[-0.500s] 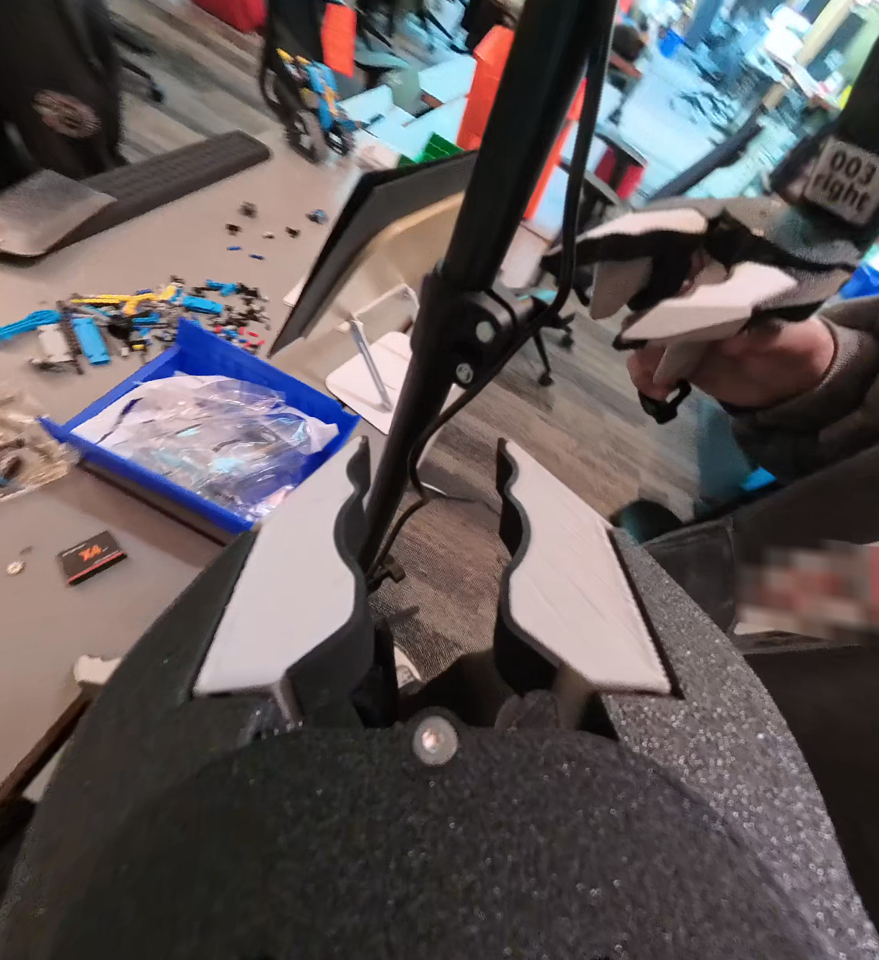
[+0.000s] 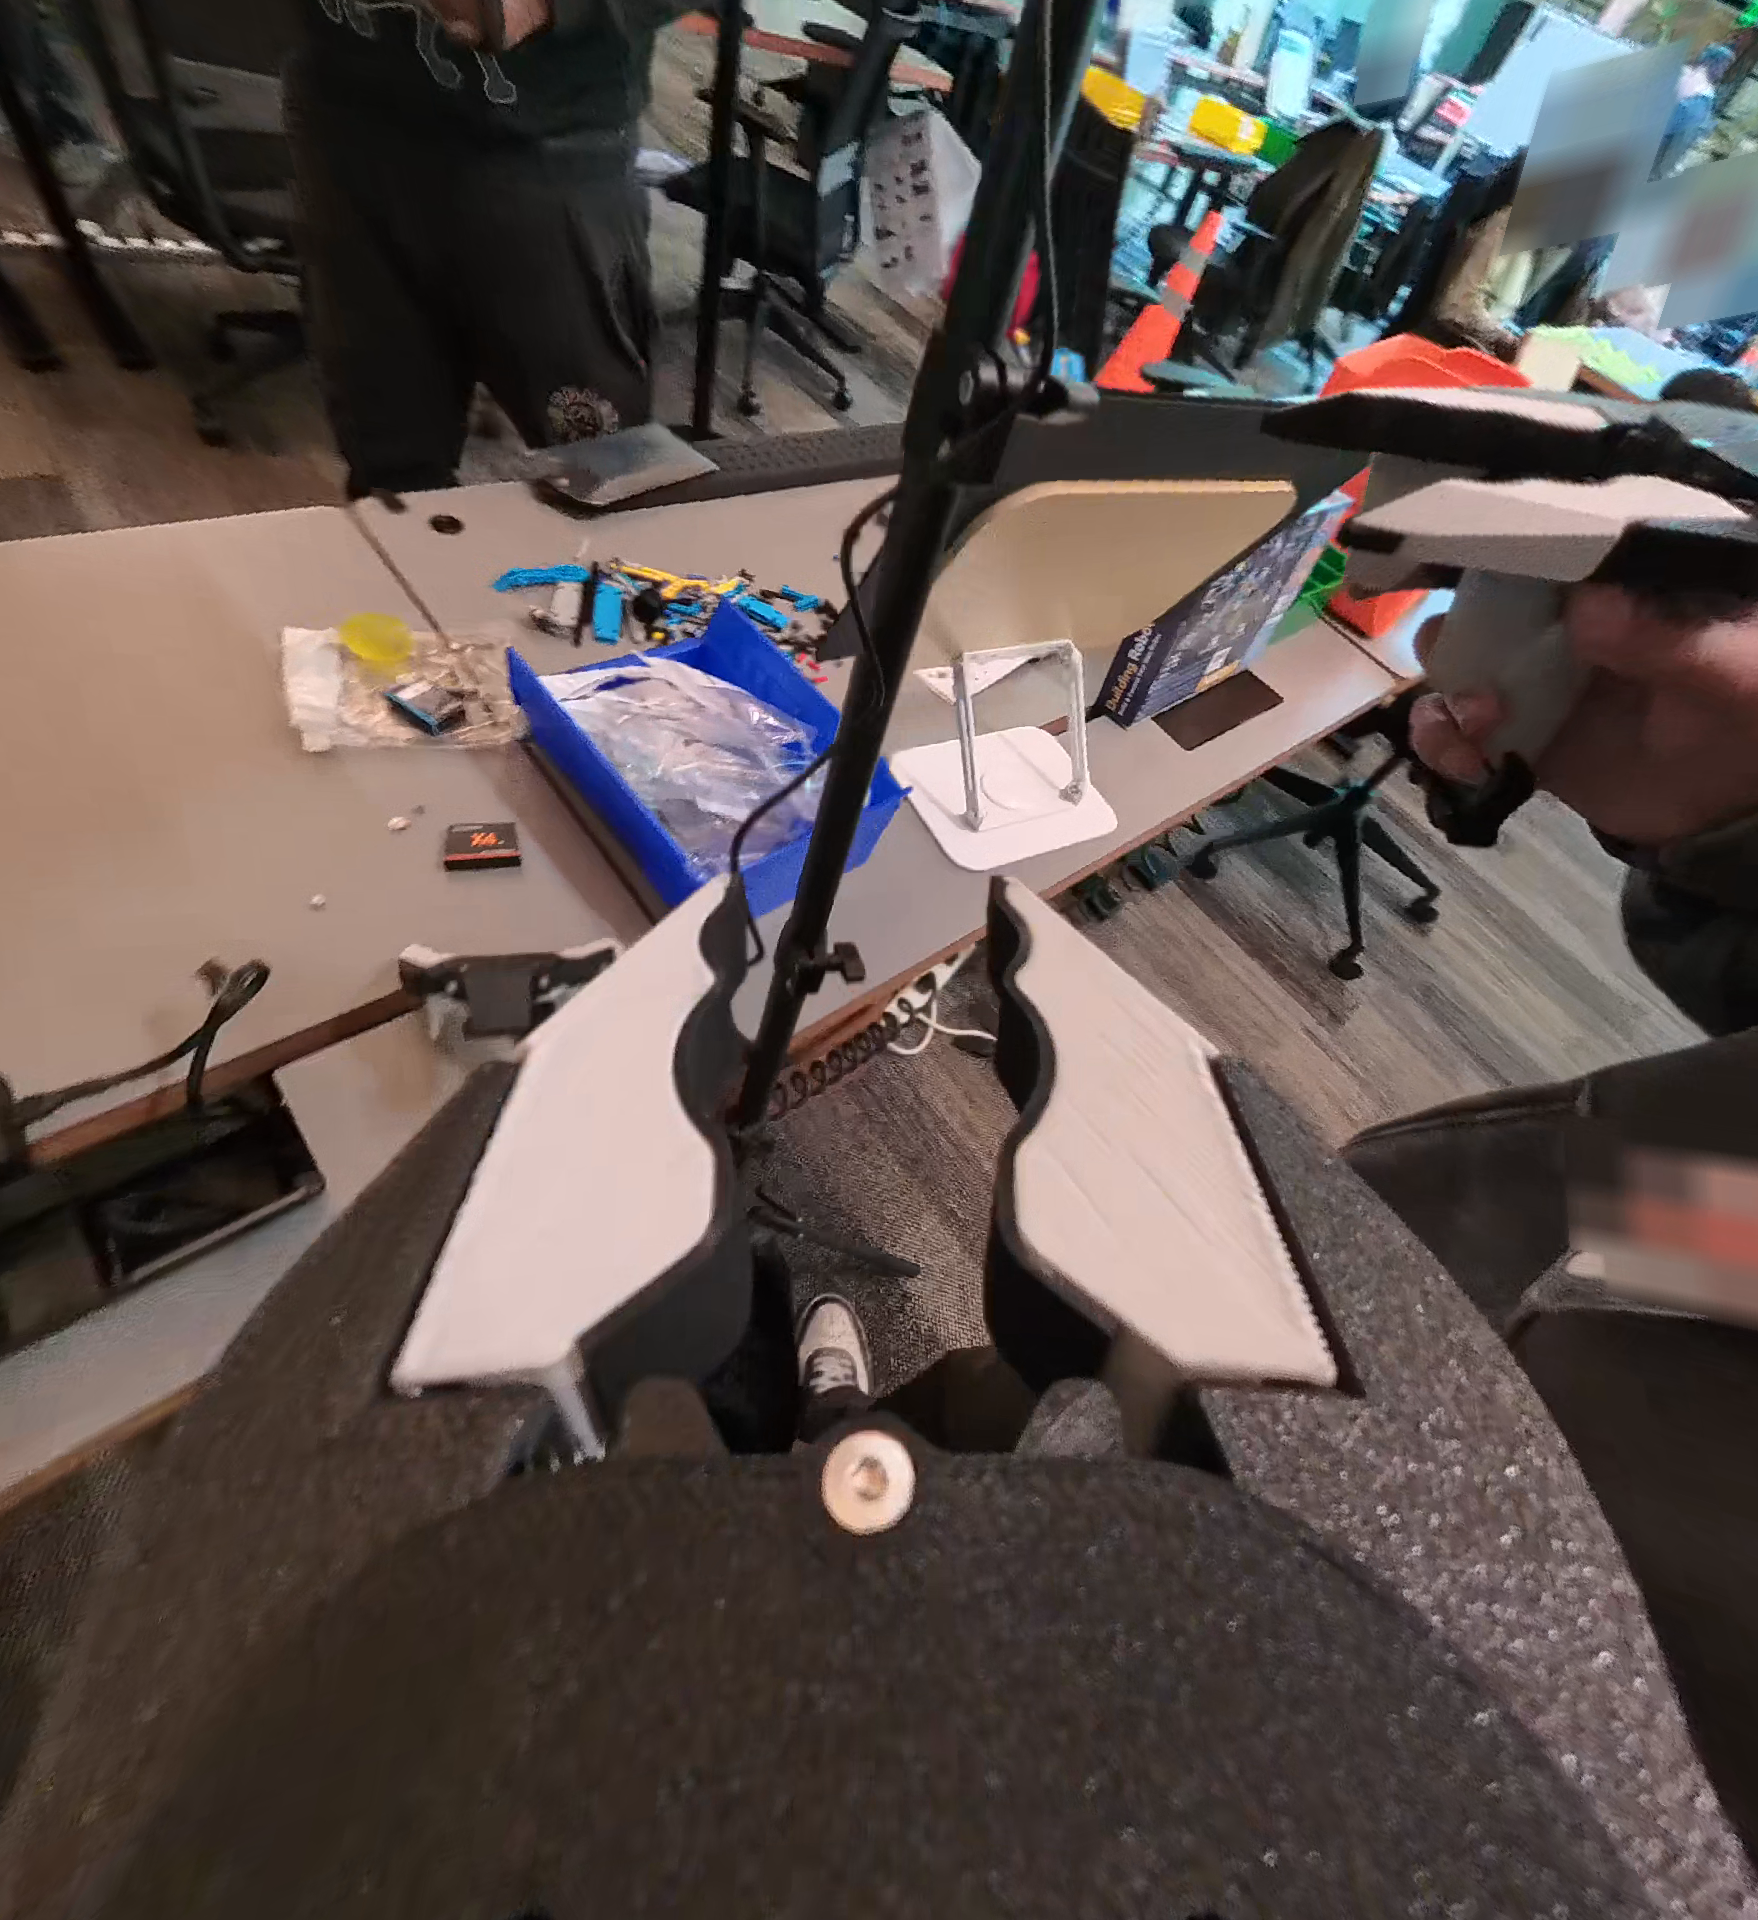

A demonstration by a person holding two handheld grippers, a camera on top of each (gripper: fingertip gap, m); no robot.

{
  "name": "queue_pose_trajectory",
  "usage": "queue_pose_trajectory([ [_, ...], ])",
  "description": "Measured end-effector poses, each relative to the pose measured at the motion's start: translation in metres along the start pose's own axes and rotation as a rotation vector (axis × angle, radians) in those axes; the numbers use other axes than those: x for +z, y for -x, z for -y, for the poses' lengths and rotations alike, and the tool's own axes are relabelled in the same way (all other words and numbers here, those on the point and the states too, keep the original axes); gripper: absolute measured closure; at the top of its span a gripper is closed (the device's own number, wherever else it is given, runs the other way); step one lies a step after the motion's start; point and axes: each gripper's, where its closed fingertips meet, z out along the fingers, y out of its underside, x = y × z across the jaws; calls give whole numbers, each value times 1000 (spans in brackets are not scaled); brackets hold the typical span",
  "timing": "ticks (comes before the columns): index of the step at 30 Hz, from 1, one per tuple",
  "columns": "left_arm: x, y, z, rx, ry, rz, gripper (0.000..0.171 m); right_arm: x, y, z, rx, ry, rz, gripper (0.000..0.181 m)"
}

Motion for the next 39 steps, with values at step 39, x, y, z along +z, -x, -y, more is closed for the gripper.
queue_pose_trajectory([
  [39,-84,-100,-181,-305,278,280,133,128,-72,-318,-694,828,-294,159],
])
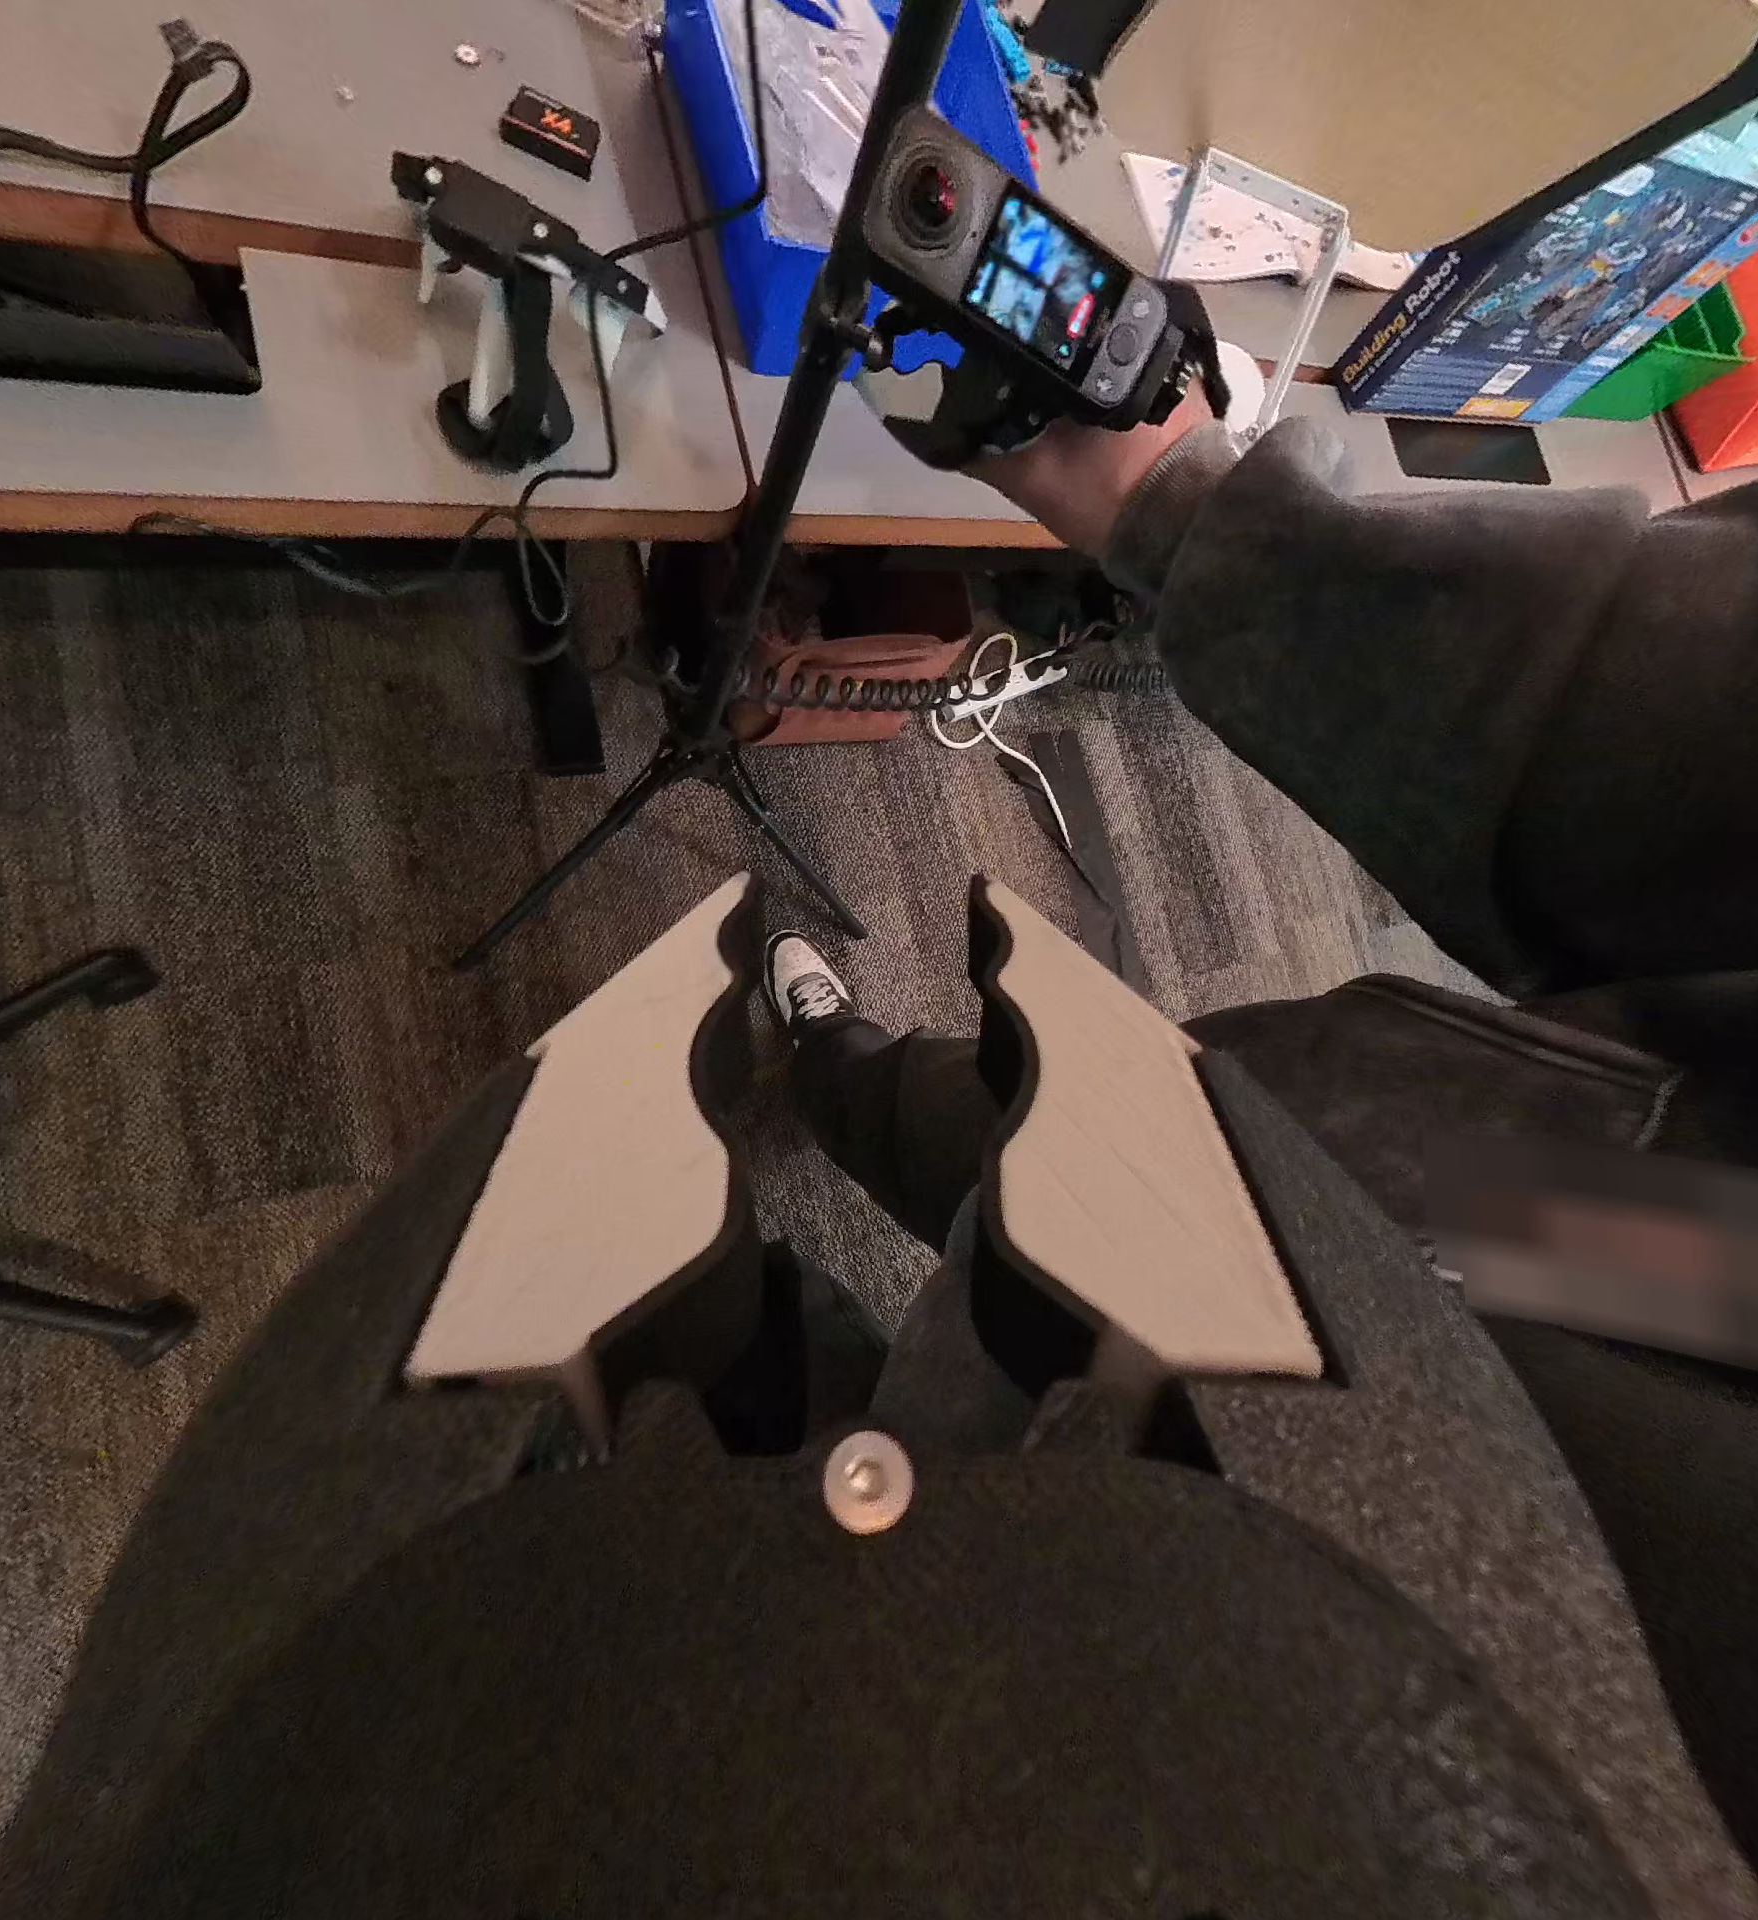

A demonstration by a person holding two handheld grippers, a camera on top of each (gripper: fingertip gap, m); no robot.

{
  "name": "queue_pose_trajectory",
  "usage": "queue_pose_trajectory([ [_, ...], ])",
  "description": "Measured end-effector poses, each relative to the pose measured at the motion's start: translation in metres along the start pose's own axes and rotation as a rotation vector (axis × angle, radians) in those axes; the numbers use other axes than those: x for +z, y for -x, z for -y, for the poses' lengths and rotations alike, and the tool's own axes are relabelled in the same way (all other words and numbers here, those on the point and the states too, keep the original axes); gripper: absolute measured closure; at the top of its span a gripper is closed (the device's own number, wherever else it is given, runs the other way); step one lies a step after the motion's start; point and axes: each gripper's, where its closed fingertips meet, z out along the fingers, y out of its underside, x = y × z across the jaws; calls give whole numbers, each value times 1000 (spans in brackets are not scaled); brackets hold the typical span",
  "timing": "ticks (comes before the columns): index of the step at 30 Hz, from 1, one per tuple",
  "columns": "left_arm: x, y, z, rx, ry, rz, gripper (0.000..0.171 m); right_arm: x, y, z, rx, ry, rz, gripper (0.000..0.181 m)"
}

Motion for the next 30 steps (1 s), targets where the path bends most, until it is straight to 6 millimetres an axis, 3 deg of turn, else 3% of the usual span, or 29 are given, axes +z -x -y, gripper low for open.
queue_pose_trajectory([
  [5,24,-16,20,17,9,-30,135,3,0,5,-39,18,107,159],
  [10,35,-27,33,37,-2,-39,142,3,2,2,-37,22,162,158],
  [17,45,-30,41,-2,-12,-46,143,-1,9,-6,113,-31,266,156],
  [19,48,-31,46,-3,-15,-48,143,-1,13,-6,242,-49,365,152],
  [22,51,-33,55,13,-17,-43,143,-12,11,-3,595,-139,588,134],
  [25,51,-32,64,21,-34,-24,143,-35,3,14,1102,-313,1005,124],
  [27,54,-33,66,-6,-41,-24,143,-31,-3,16,1392,-326,1238,124],
  [29,58,-34,67,-30,-39,-26,143,-21,9,12,1451,-263,1345,124],
  [30,59,-36,68,-33,-36,-25,143,-21,11,14,1476,-267,1410,137],
])
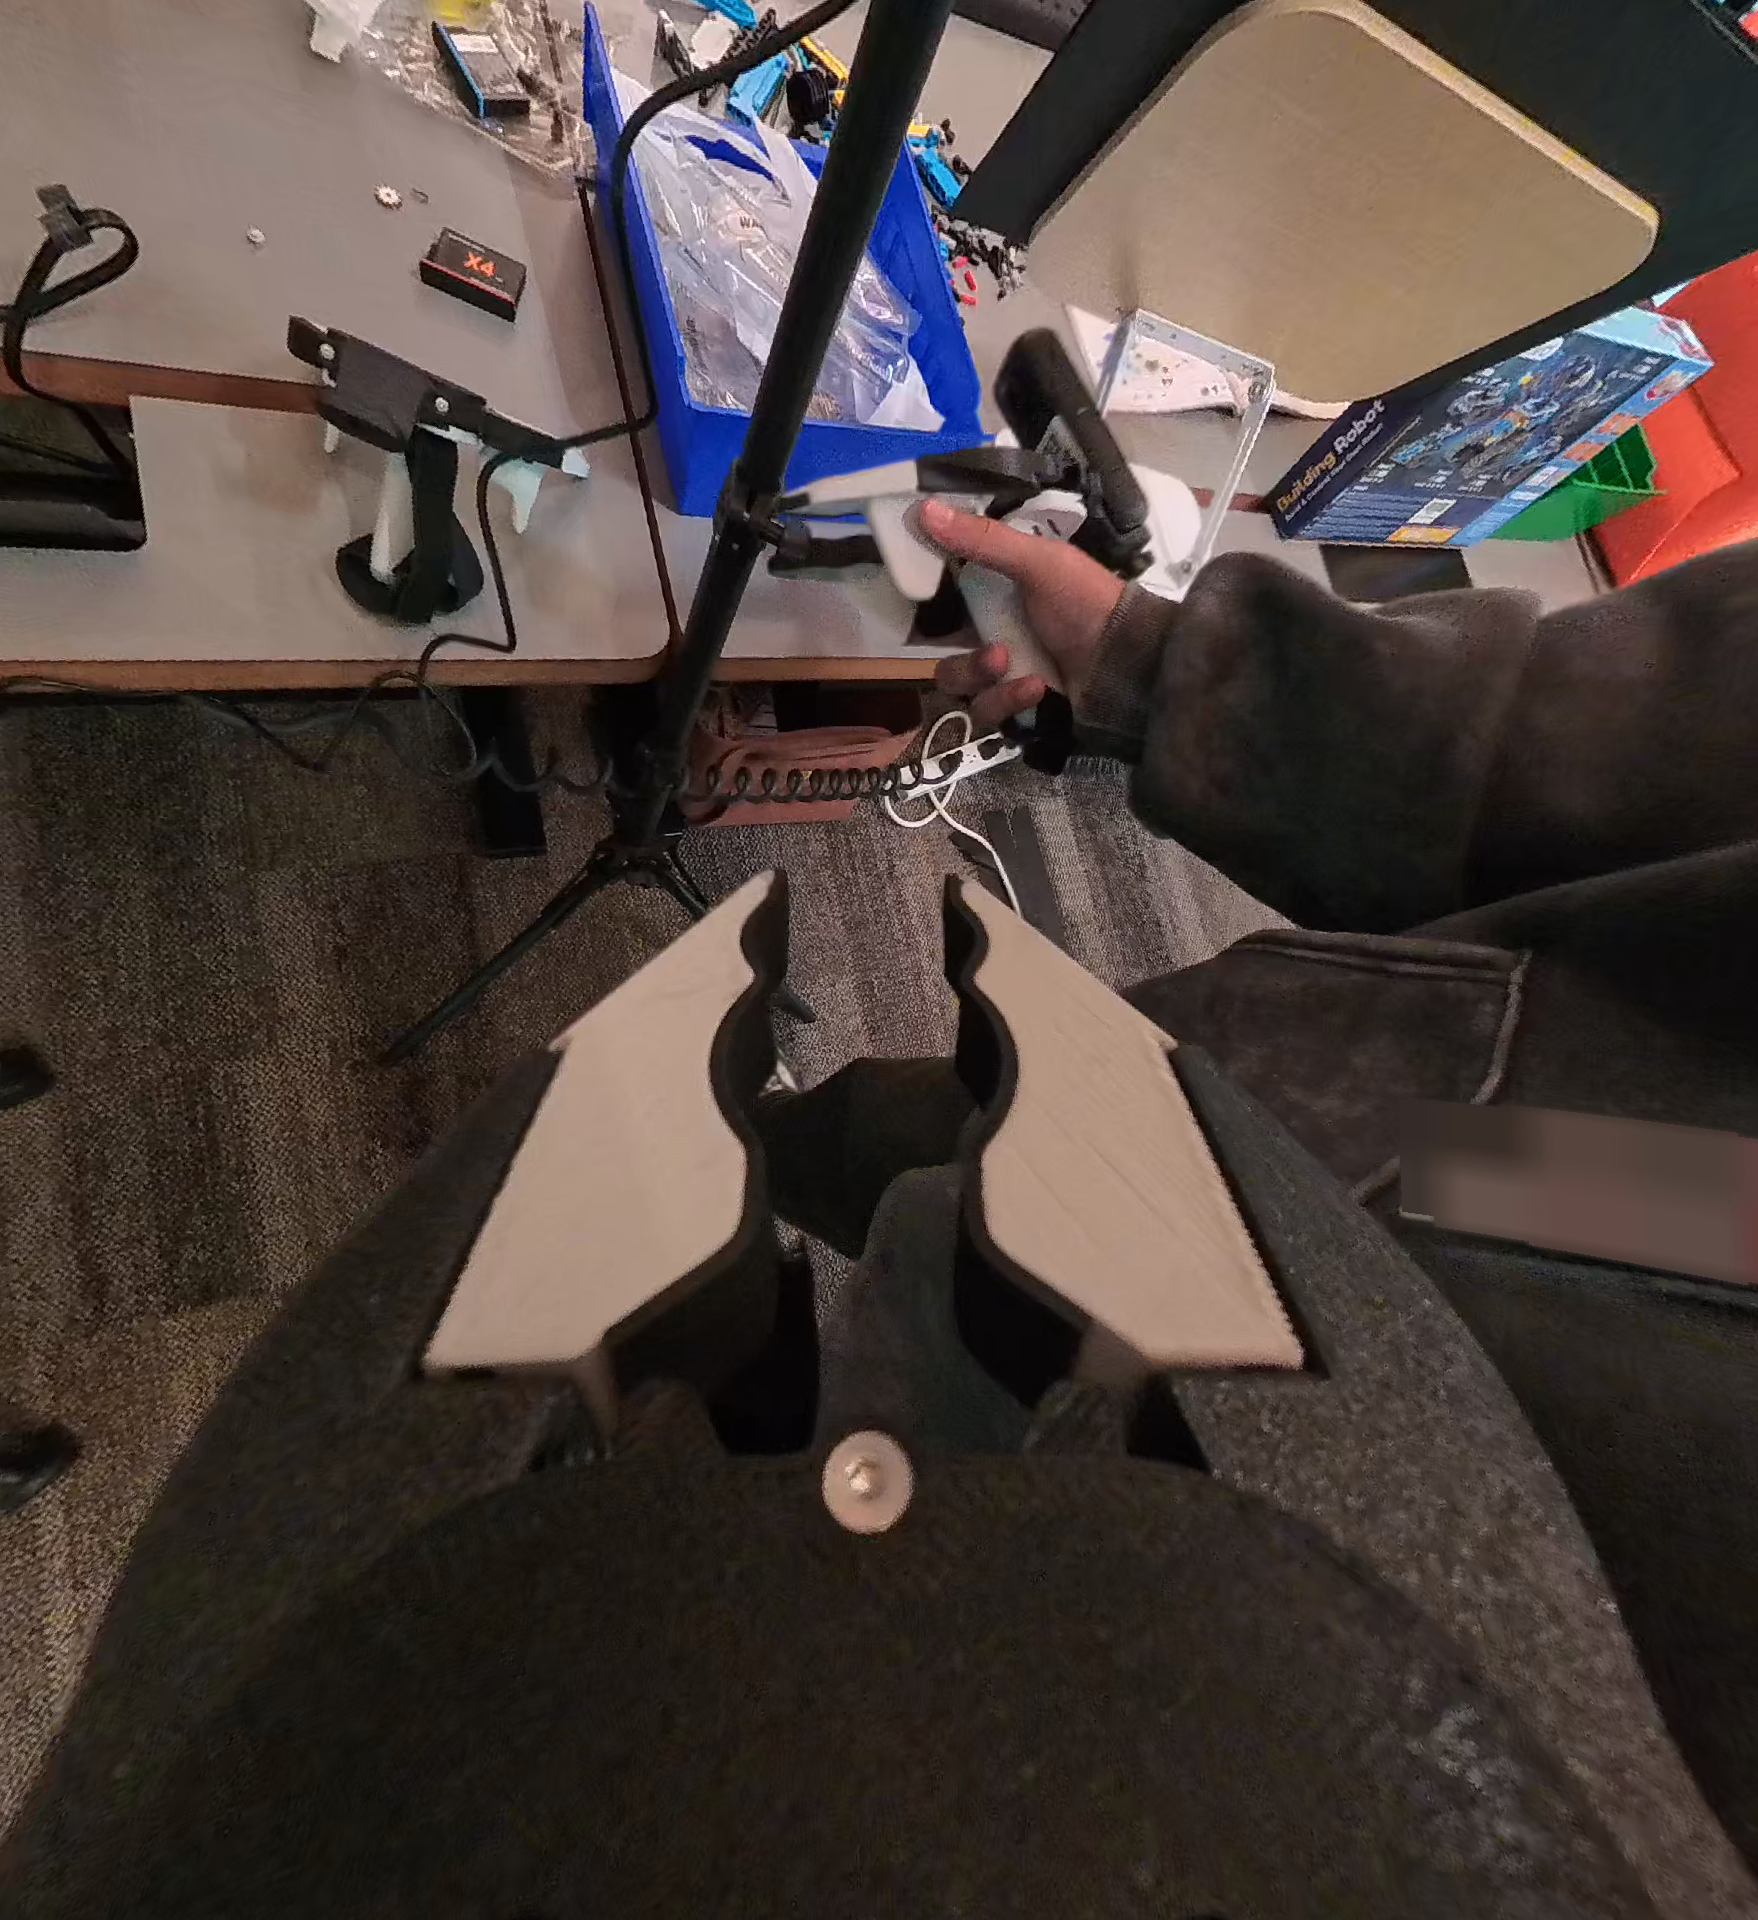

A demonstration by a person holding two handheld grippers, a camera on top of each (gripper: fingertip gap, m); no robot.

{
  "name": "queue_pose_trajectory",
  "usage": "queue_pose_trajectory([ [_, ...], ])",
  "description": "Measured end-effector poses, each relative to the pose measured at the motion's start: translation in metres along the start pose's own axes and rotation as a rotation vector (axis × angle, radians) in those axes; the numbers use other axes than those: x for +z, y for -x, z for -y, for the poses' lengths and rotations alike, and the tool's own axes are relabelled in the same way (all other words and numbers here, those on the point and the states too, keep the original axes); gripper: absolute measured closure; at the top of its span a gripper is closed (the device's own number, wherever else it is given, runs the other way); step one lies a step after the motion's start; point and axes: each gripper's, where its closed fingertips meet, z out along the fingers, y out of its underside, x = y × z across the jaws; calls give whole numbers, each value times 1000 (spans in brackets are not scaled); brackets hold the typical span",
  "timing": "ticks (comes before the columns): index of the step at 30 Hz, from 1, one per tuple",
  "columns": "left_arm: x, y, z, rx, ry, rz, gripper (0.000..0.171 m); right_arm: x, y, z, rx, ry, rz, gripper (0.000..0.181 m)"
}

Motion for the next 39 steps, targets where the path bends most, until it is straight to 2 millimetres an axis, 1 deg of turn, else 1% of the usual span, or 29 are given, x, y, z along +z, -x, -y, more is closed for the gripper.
queue_pose_trajectory([
  [1,1,-2,1,2,2,2,143,2,6,-1,58,22,86,150],
  [2,3,-4,2,7,4,4,143,2,10,-2,105,50,155,155],
  [4,6,-7,4,11,11,8,143,2,6,-6,108,110,168,166],
  [7,12,-13,4,6,23,4,143,2,7,-8,49,230,173,165],
  [10,19,-19,6,16,34,4,143,1,6,-12,4,409,157,164],
  [12,24,-23,7,23,41,4,143,1,5,-14,-62,514,139,163],
  [14,28,-27,7,29,48,7,143,0,5,-16,-104,586,115,163],
  [17,33,-32,9,30,47,17,143,-1,2,-18,-250,658,34,161],
  [18,35,-33,9,26,46,18,143,-1,1,-18,-289,666,6,160],
  [23,43,-41,13,21,26,15,145,-1,-1,-18,-380,662,-99,160],
  [26,47,-45,18,29,17,11,146,-3,-6,-15,-543,703,-239,164],
  [28,49,-45,21,35,8,13,147,-3,-7,-14,-619,705,-333,165],
  [35,47,-42,27,19,-28,26,147,-2,-10,-8,-883,504,-587,165],
  [37,46,-41,25,18,-27,29,147,-1,-10,-7,-889,453,-613,165],
  [39,44,-40,24,17,-26,32,147,0,-9,-7,-810,418,-571,166],
])
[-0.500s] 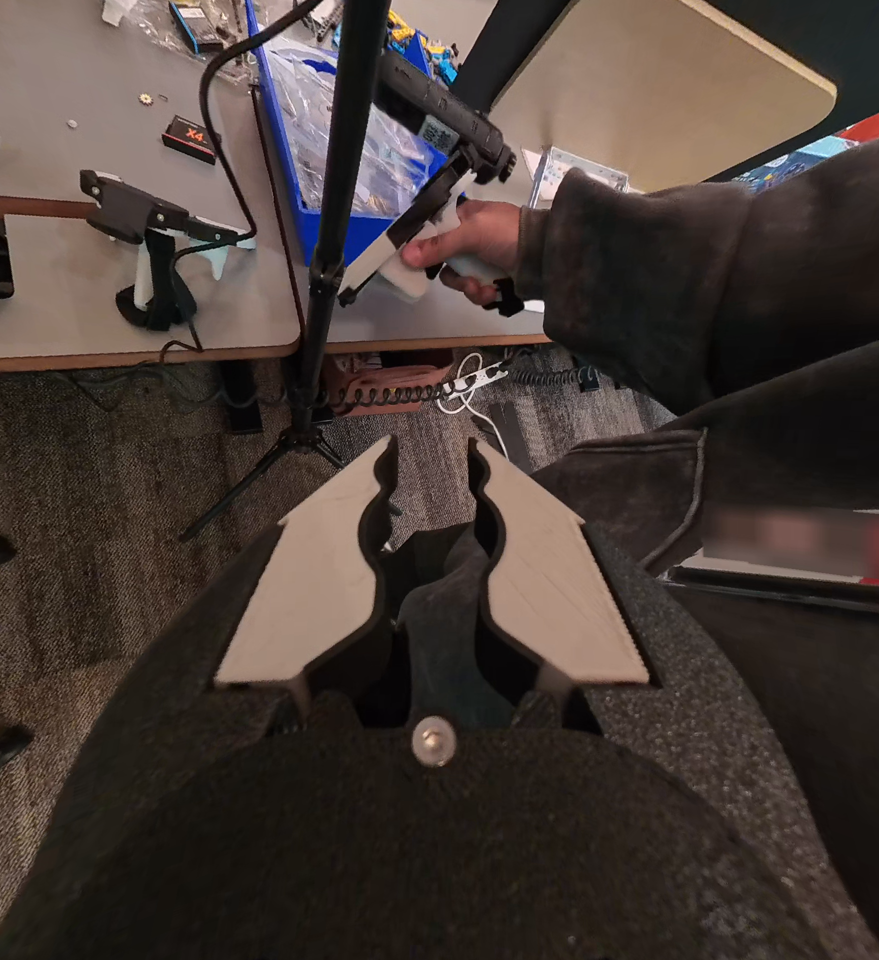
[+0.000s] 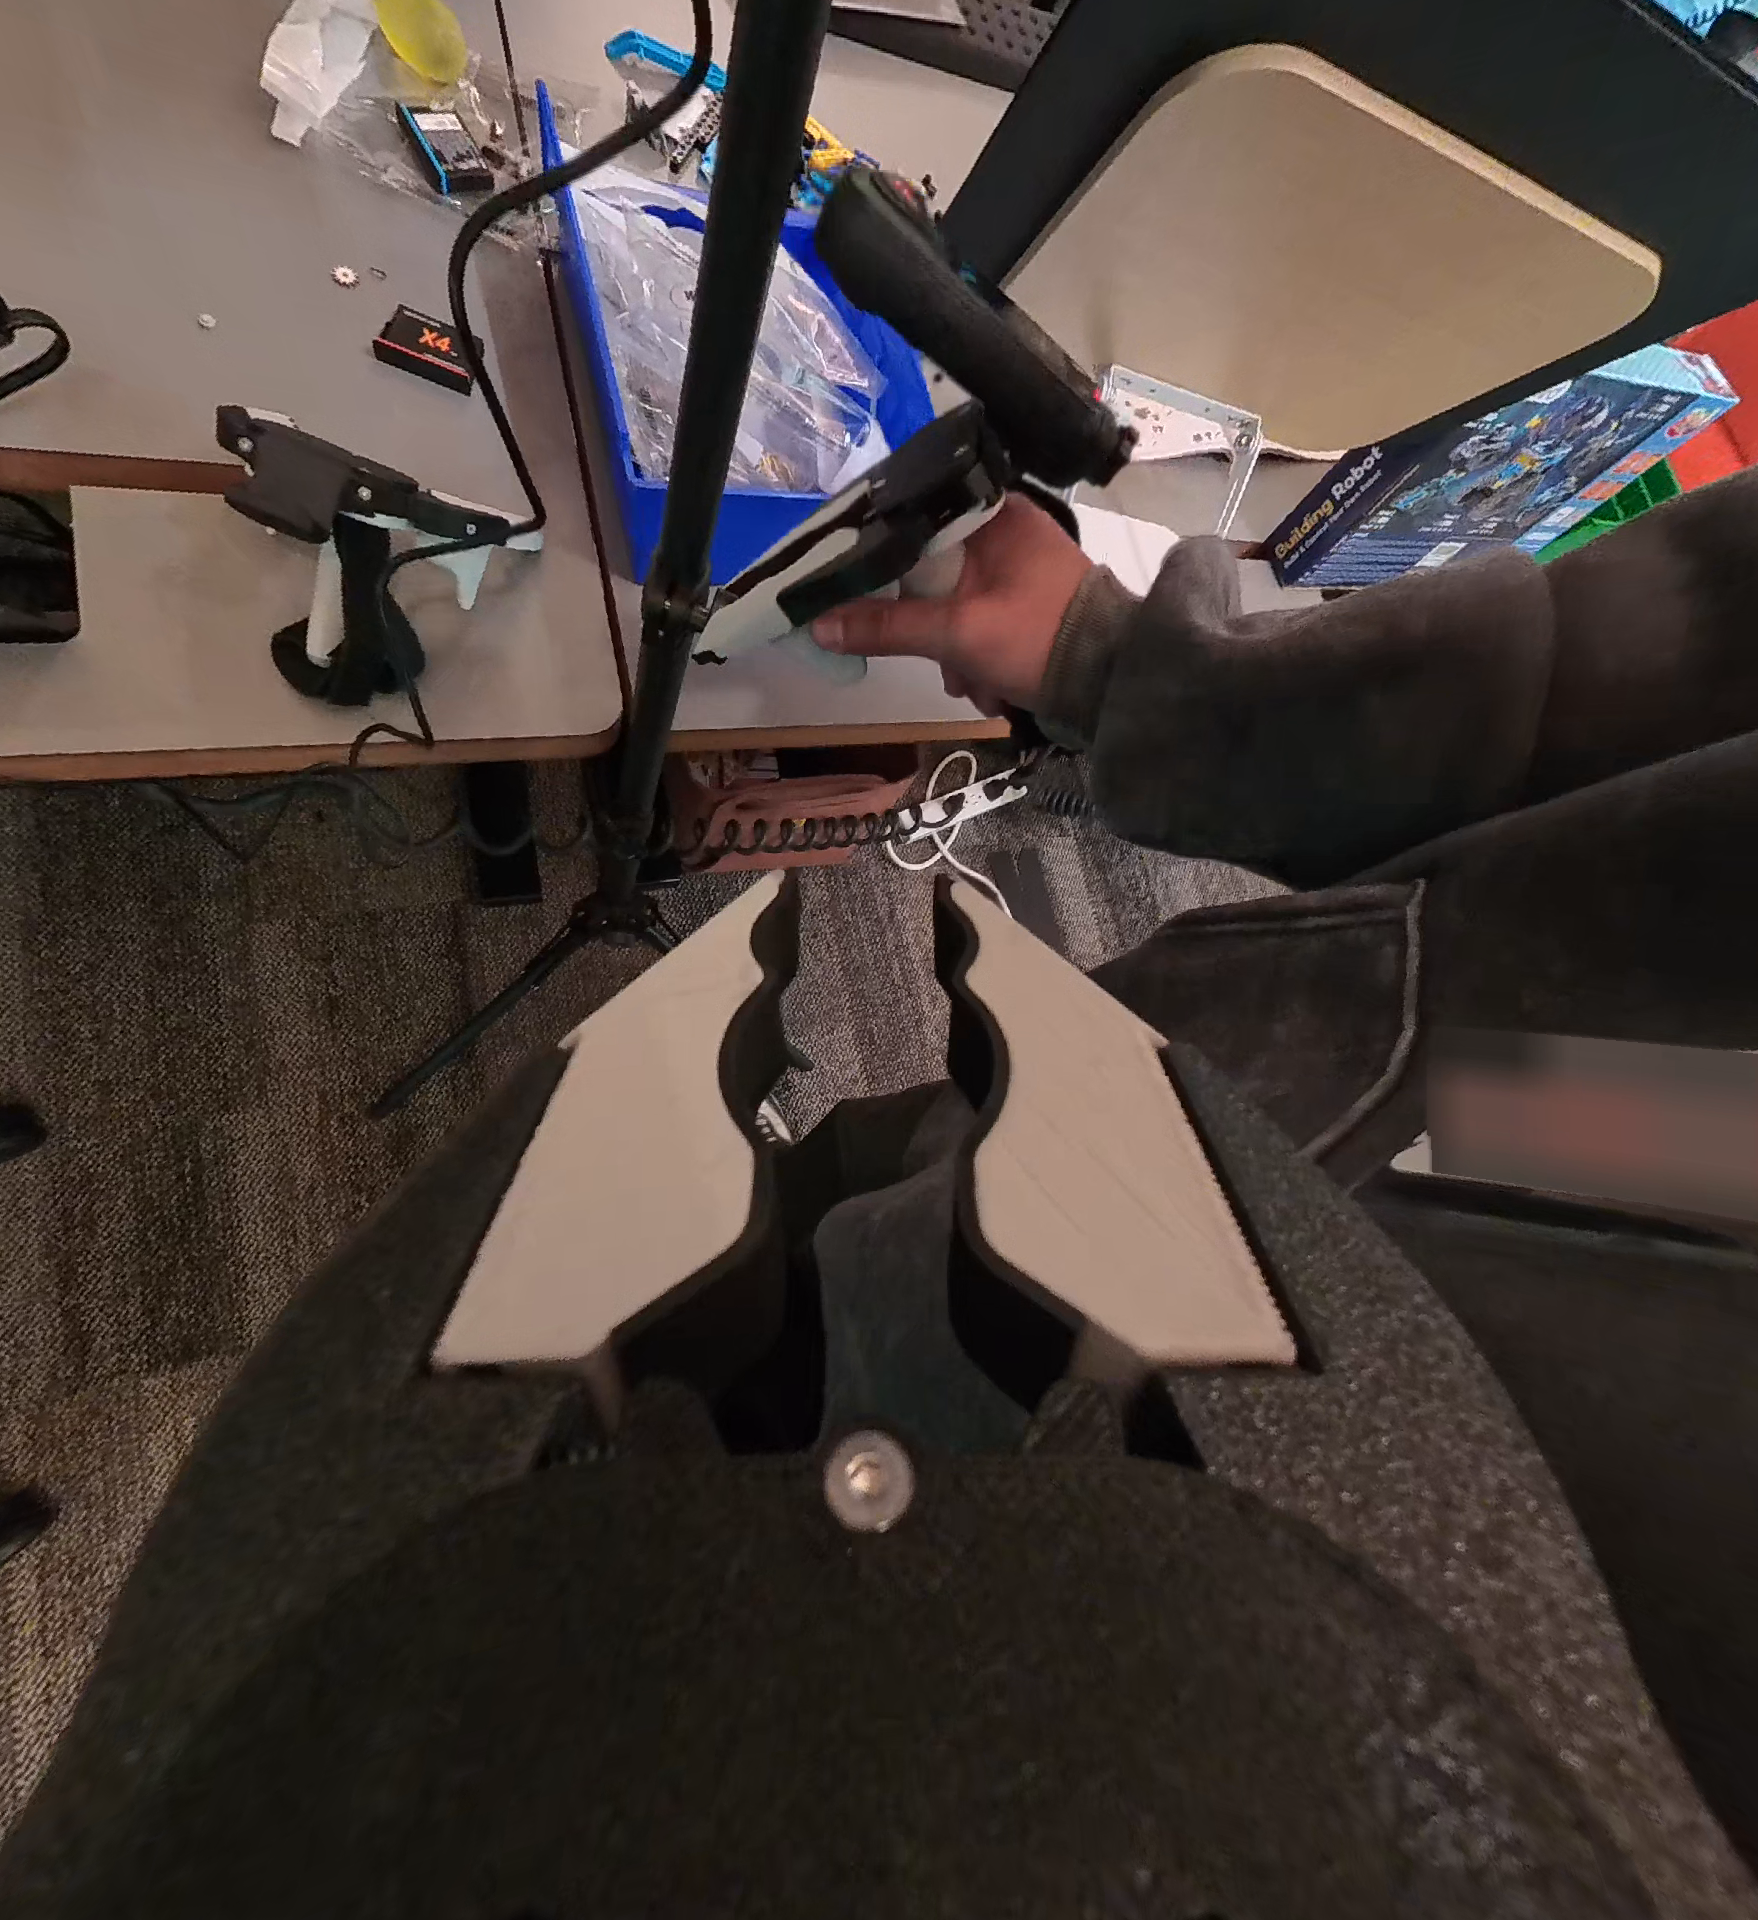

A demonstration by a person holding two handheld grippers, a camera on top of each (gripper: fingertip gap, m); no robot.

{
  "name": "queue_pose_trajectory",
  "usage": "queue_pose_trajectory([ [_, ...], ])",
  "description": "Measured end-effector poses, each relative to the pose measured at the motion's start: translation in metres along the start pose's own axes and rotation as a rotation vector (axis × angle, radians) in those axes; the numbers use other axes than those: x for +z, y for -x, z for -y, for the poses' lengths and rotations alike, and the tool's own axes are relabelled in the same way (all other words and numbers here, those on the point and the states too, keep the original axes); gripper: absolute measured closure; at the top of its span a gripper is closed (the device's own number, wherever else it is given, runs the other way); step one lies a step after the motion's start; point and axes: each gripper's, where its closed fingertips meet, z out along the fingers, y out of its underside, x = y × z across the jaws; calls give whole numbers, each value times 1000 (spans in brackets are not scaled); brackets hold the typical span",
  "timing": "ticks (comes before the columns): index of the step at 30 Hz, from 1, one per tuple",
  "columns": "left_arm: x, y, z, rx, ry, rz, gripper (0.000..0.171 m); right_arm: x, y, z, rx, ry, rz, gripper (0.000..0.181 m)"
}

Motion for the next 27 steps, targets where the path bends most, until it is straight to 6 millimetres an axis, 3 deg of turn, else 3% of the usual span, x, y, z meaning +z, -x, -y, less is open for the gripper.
queue_pose_trajectory([
  [5,-5,2,-3,-5,1,-1,146,-9,5,1,168,-102,203,165],
  [8,-7,3,-6,-9,3,-2,146,-13,7,5,356,-188,331,160],
  [11,-8,4,-8,-11,8,-5,146,-10,6,10,619,-283,477,157],
  [14,-8,4,-10,-5,18,-10,146,-3,10,14,735,-342,566,163],
  [27,-5,-2,-15,16,53,-26,147,-7,13,17,1270,-343,1036,161],
])
